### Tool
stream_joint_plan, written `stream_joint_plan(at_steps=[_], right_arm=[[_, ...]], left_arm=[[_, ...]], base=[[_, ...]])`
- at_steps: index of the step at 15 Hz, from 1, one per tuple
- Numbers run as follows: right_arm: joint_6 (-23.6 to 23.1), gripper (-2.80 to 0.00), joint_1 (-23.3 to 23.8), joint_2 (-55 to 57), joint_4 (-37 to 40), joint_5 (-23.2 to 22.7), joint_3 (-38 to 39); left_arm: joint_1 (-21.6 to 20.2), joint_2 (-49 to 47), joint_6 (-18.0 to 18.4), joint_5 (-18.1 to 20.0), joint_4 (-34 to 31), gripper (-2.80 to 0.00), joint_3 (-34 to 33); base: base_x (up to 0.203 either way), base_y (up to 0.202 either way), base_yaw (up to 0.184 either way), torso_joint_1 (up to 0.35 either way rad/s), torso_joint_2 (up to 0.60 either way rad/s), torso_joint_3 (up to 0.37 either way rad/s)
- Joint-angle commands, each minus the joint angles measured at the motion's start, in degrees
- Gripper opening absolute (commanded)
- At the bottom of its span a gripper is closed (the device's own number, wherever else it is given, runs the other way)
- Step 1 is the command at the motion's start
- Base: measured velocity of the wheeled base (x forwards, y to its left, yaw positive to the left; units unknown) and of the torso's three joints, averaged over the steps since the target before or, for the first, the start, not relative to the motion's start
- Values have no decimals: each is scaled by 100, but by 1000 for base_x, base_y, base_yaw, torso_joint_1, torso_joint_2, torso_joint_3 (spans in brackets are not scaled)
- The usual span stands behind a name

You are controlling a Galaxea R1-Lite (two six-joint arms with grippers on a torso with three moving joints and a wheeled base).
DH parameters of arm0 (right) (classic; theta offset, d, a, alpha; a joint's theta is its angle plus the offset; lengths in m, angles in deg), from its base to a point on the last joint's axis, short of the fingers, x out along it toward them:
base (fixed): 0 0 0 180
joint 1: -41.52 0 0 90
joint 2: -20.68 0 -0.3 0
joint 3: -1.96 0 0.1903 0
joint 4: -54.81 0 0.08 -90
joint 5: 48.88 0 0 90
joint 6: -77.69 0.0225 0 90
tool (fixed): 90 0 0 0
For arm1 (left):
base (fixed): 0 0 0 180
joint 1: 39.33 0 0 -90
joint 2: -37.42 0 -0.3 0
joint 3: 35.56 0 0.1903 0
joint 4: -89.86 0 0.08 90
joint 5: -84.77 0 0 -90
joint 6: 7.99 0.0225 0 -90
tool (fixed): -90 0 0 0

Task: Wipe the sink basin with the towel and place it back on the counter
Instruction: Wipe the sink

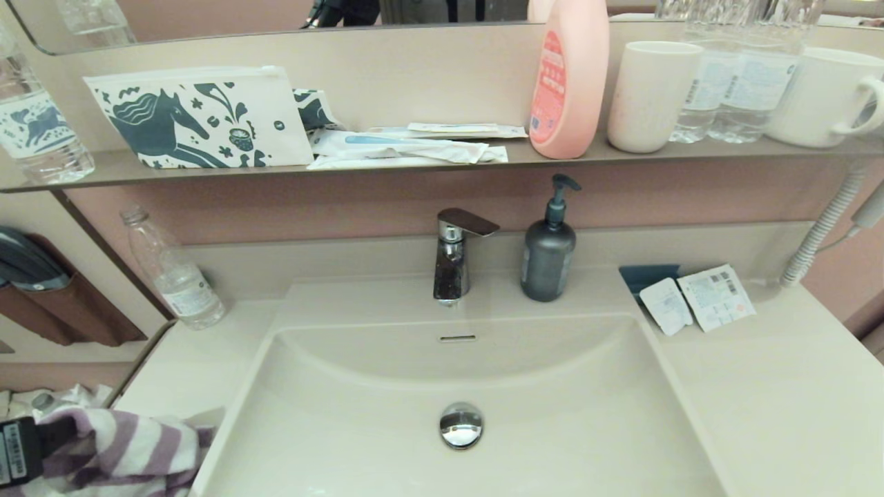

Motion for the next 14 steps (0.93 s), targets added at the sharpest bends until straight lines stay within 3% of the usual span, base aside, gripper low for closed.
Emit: stream_joint_plan(at_steps=[1, 8, 13, 14], right_arm=[[-5, -280, 0, 5, -1, -7, 1], [-5, -280, 0, 5, -1, -5, 7], [-5, -280, 0, 5, -1, -4, 1], [-5, -280, 0, 5, -1, 1, 1]], left_arm=[[-2, 2, 47, -93, -3, 0, 29], [-2, -80, 278, -245, -135, 0, 705], [-2, 69, 290, -311, -1114, 0, 1470], [-6, 68, 479, -362, -1418, 0, 1536]], base=[[0, 0, 0, 0, 0, 0], [0, 0, 0, 0, 0, 0], [0, 0, 0, 0, 0, 0], [0, 0, 0, 0, 0, 0]])
